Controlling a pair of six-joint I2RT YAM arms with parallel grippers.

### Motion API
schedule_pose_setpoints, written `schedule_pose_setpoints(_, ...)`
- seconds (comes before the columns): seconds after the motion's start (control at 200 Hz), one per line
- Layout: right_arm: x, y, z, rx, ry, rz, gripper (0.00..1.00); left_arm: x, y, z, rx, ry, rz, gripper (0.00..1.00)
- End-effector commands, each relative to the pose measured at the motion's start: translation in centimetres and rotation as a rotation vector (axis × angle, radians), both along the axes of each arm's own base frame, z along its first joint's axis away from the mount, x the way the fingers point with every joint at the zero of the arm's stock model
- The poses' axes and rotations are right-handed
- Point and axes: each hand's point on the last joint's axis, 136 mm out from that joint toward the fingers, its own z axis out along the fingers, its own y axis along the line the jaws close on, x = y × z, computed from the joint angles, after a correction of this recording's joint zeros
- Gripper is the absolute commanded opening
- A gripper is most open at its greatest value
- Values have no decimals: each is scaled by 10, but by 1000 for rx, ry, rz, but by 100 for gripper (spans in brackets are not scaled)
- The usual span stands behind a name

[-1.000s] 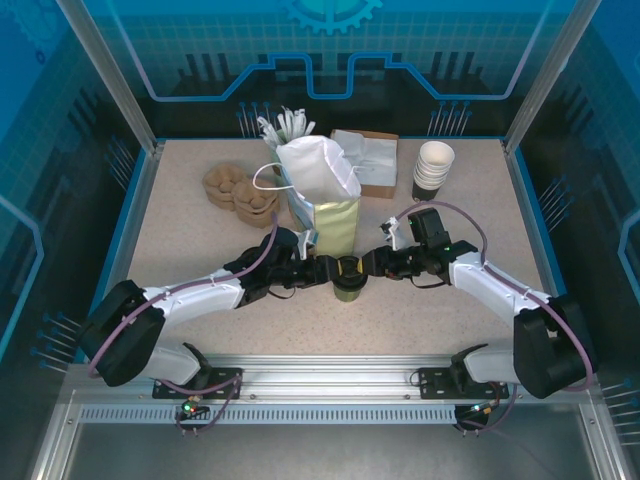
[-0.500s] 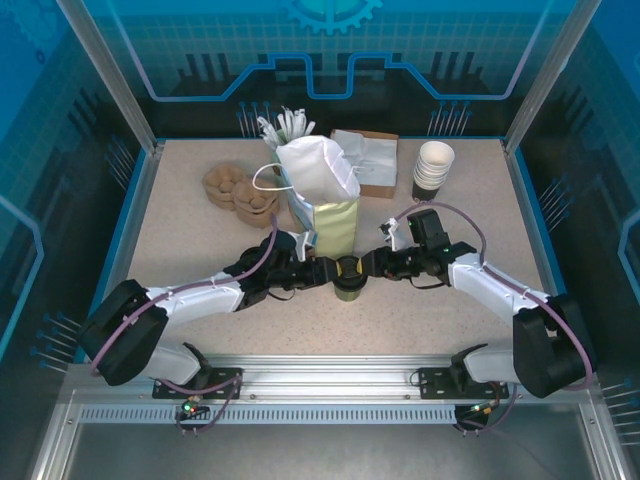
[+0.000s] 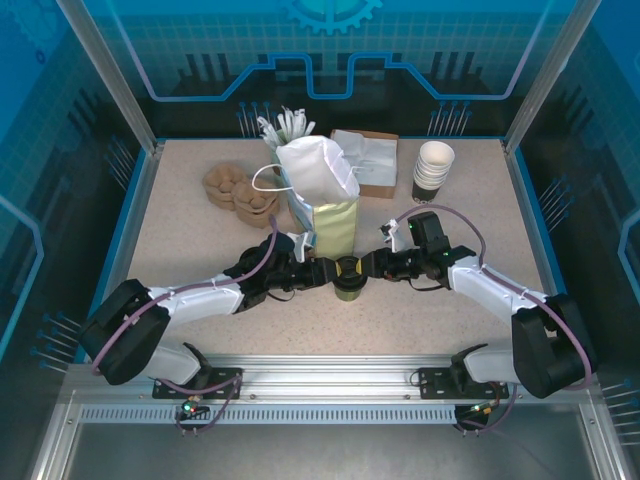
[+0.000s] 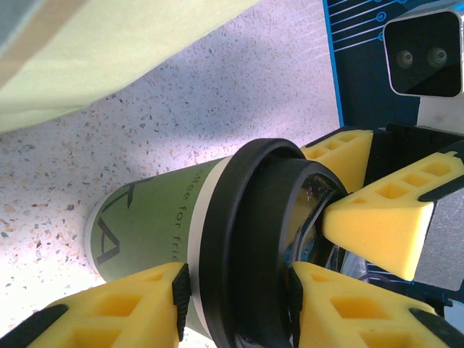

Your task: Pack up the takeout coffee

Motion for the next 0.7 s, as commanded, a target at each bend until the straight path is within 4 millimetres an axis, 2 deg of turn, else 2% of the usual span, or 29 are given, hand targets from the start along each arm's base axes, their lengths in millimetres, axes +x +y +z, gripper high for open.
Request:
schedule_pose_setpoints(0.0,-18,-12,-28,-89,91,-21,43,-20,18,-42,110,124,11,41)
schedule_pose_setpoints(0.2,-16,-9,-12,-64,69,-28,47,-18,11,-22,78,91,-11,42)
schedule_pose_setpoints(0.365,-17,-5,-10,-53,84,-33,49,-14,5,1,51,51,-22,45)
schedule_pose_setpoints(0.695,-11,0,6,-48,72,-28,55,-12,5,20,47,20,-22,47)
